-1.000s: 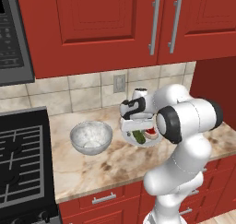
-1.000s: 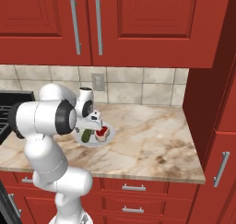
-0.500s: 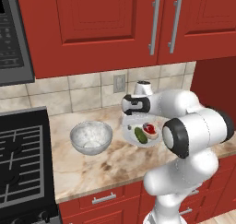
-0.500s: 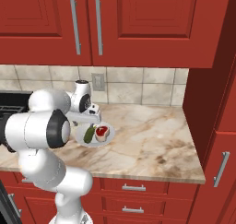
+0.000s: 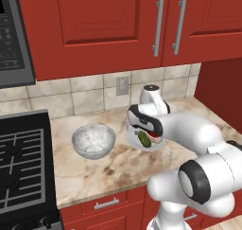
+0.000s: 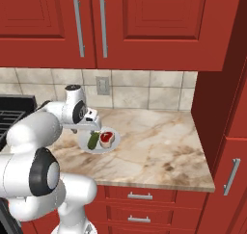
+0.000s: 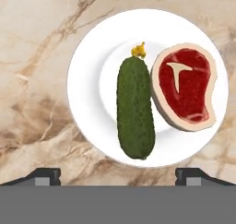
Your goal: Place the steak on the plate and place the cucumber on the same plate.
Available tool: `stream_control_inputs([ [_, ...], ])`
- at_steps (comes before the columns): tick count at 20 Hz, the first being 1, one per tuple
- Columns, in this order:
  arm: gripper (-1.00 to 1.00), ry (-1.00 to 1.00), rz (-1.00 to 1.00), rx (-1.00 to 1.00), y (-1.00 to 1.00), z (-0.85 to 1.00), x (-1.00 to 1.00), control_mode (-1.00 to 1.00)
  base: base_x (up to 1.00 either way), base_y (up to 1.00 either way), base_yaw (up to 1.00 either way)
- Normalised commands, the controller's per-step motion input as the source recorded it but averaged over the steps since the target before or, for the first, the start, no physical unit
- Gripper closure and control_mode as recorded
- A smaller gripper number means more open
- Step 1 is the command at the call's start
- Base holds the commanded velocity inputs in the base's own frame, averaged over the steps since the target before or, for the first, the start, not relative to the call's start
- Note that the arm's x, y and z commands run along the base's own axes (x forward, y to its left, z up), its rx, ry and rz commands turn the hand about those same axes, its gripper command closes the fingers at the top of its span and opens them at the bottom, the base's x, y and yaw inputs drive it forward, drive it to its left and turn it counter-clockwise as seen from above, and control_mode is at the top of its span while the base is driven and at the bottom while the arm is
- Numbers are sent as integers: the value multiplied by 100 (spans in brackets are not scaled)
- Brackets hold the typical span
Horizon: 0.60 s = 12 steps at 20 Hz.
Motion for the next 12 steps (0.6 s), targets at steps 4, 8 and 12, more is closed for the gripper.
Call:
stream_control_inputs([
  [4,-100,-1,-4,-2,-5,27,-56,-100,0,0,0],
  [8,-100,-2,-3,0,-12,22,-63,-100,0,0,0],
  [12,-100,-3,-1,0,-9,20,-67,-100,0,0,0],
])
